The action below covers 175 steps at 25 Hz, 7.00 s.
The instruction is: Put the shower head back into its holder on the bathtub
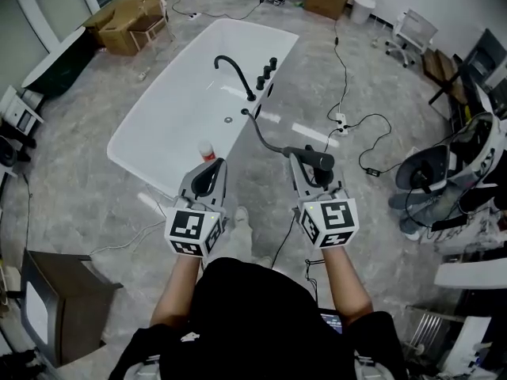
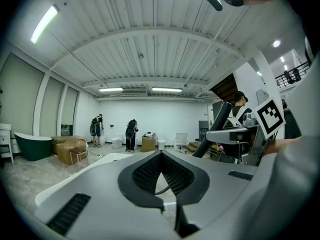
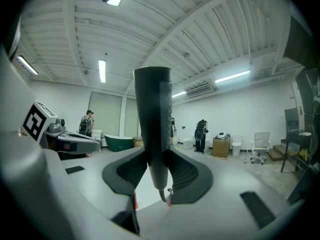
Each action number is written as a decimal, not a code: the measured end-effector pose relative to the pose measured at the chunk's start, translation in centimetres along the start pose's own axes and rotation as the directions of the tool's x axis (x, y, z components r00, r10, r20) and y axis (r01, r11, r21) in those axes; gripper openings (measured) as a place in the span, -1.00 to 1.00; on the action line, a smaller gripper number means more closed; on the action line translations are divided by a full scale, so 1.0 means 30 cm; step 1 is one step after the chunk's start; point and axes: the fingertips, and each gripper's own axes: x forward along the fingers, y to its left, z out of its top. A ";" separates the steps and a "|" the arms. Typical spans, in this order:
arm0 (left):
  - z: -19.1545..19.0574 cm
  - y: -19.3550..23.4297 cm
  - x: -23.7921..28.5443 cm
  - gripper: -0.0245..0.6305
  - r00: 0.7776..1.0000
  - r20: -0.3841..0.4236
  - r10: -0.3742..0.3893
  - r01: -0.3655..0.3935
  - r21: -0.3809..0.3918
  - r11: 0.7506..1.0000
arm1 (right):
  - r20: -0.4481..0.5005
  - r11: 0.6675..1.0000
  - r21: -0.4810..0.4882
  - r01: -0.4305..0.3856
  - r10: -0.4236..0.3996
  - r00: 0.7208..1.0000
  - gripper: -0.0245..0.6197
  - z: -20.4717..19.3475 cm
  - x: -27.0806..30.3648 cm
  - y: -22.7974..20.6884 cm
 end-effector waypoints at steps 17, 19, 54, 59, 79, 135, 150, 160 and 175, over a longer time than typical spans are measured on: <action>0.068 0.231 0.391 -0.89 1.000 0.023 -0.006 0.006 -0.027 1.000 | 0.005 0.999 -0.029 -0.026 0.026 1.000 -0.48 0.070 0.425 -0.143; 0.082 0.269 0.453 -0.89 1.000 0.023 -0.008 0.009 -0.027 1.000 | 0.006 0.999 -0.029 -0.026 0.027 1.000 -0.48 0.083 0.493 -0.167; -0.004 0.846 0.945 -0.89 0.999 -0.031 -0.016 0.013 -0.106 0.994 | -0.082 0.997 -0.018 -0.070 0.068 0.994 -0.47 0.003 1.301 -0.154; -0.015 0.865 1.002 -0.89 0.999 -0.049 -0.006 0.000 -0.114 0.993 | -0.095 0.997 -0.008 -0.078 0.077 0.993 -0.48 -0.009 1.354 -0.189; -0.175 0.862 1.341 -0.89 0.986 -0.150 0.073 -0.098 -0.169 0.981 | -0.261 0.977 0.038 -0.212 0.214 0.941 -0.48 -0.273 1.620 -0.390; -1.095 0.994 1.523 -0.89 0.849 -0.492 0.191 -0.376 -0.310 0.873 | -0.621 0.878 0.046 -0.477 0.399 0.675 -0.48 -1.340 2.014 -0.296; -1.222 1.014 1.511 -0.89 0.820 -0.539 0.191 -0.411 -0.323 0.852 | -0.662 0.881 0.057 -0.469 0.386 0.643 -0.48 -1.526 2.078 -0.282; -1.272 1.001 1.546 -0.89 0.820 -0.547 0.170 -0.405 -0.344 0.847 | -0.684 0.878 0.046 -0.476 0.375 0.626 -0.48 -1.614 2.070 -0.294; -1.191 1.014 1.494 -0.89 0.829 -0.532 0.174 -0.394 -0.333 0.857 | -0.692 0.890 0.062 -0.451 0.364 0.623 -0.46 -1.617 2.052 -0.283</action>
